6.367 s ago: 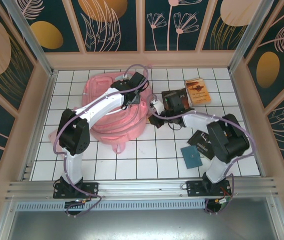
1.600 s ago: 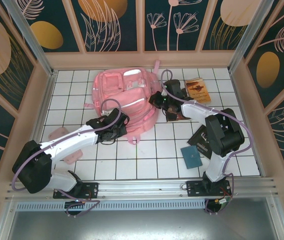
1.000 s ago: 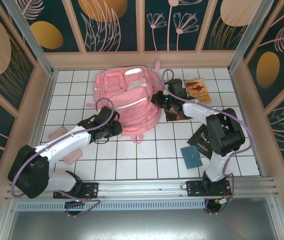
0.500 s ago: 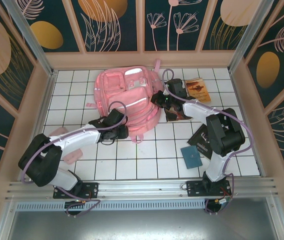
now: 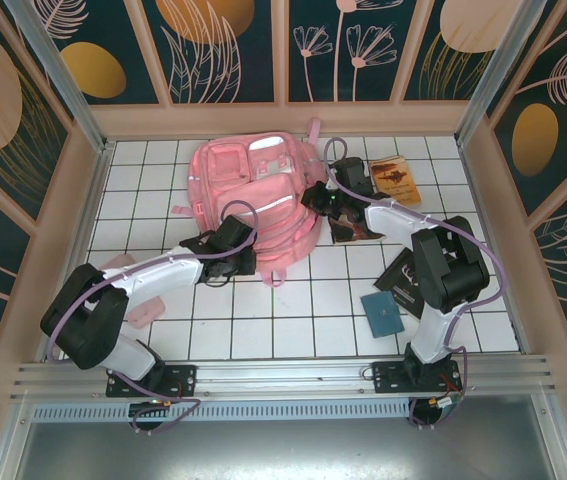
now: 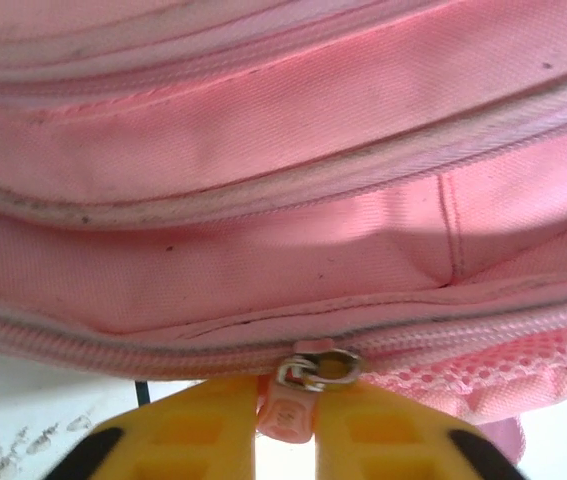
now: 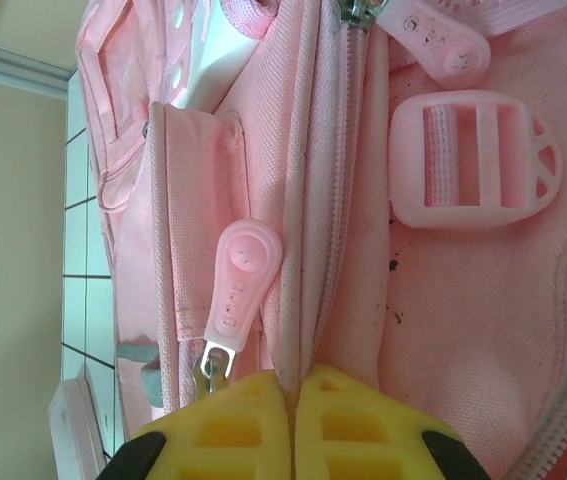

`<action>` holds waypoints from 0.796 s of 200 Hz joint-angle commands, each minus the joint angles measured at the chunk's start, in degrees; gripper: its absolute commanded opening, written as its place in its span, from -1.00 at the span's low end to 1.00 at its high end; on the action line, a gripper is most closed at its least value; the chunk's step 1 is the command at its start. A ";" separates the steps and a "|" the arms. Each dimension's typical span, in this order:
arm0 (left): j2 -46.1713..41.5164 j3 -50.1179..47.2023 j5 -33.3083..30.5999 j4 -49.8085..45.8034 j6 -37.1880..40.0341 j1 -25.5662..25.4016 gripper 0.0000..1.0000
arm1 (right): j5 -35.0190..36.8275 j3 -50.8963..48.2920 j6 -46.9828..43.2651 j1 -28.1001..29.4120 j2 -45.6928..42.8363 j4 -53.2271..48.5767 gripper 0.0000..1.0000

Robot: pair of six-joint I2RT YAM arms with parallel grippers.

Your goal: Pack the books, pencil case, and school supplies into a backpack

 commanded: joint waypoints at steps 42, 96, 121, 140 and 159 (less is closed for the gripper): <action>-1.21 1.96 -8.47 -6.09 -2.26 0.11 -1.00 | 8.66 2.25 -2.46 -0.76 -1.82 -2.38 -0.88; -3.04 1.03 -13.00 -12.04 -5.21 3.54 -1.00 | 16.09 2.50 -3.51 -1.55 -1.33 -4.85 -0.89; -2.66 1.49 -14.51 -12.35 -6.71 6.08 -1.00 | 15.70 3.37 -4.39 -1.88 -0.39 -4.26 -0.89; -0.91 3.14 -15.37 -12.29 -6.36 8.55 -1.00 | 13.09 3.05 -5.41 -1.90 -0.20 -2.04 -0.88; 1.06 4.41 -15.33 -11.17 -4.57 11.56 -1.00 | 11.94 3.48 -6.22 -1.99 0.21 -1.98 -0.88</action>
